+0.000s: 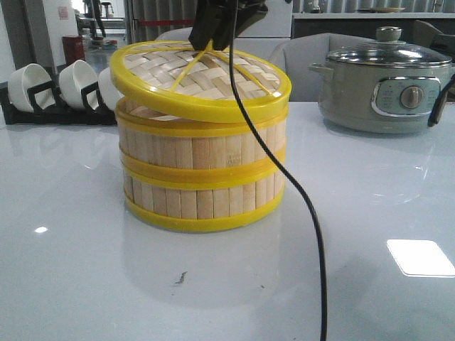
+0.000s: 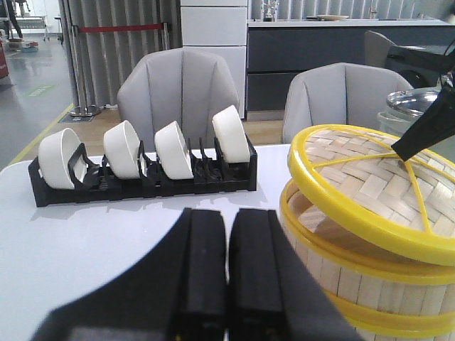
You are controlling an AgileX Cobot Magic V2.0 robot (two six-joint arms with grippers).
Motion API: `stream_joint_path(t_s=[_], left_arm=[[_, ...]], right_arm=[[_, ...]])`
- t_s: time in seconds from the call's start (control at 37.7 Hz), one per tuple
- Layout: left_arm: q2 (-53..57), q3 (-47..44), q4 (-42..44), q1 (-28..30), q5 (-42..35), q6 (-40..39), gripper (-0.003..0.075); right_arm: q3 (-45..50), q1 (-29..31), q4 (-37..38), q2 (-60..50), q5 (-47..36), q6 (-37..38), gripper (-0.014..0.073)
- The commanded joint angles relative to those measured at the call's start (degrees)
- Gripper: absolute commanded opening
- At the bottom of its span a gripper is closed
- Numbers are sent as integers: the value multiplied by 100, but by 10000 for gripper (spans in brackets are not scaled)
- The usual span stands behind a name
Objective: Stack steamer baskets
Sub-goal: 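Lower the lid onto the top basket with the right gripper, then open the right gripper and raise it off the lid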
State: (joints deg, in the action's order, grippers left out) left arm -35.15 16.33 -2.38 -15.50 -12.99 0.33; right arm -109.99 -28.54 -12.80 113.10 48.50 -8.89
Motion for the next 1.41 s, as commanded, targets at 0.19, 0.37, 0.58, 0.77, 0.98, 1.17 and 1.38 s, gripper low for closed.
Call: stream_joint_path(t_s=[0.19,0.37,0.58,0.77,0.98,1.17,1.38], left_arm=[[-32,167,-7,8,-530,15,97],[-32,167,-7,8,-530,15,97],[-32,167,-17,8,-530,15,97],[-32,167,-17,8,-530,15,97],[-32,167,-17,8,-530,15,97],[-32,167,-17,8,-530,15,97],[-32,167,-17,8,-530,15,97]], right_arm=[[-228,29,-61,-284,-516,-18,57],[-228,29,-61,-201,-522,-18,57],[-228,29,-61,-127,-478,-18,57],[-228,29,-61,-80,-504,-18,57],[-228,29,-61,-13,-514,-18,57],[-228,29,-61,5,-593,-18,57],[-228,29,-61,19,-573,-18,122]])
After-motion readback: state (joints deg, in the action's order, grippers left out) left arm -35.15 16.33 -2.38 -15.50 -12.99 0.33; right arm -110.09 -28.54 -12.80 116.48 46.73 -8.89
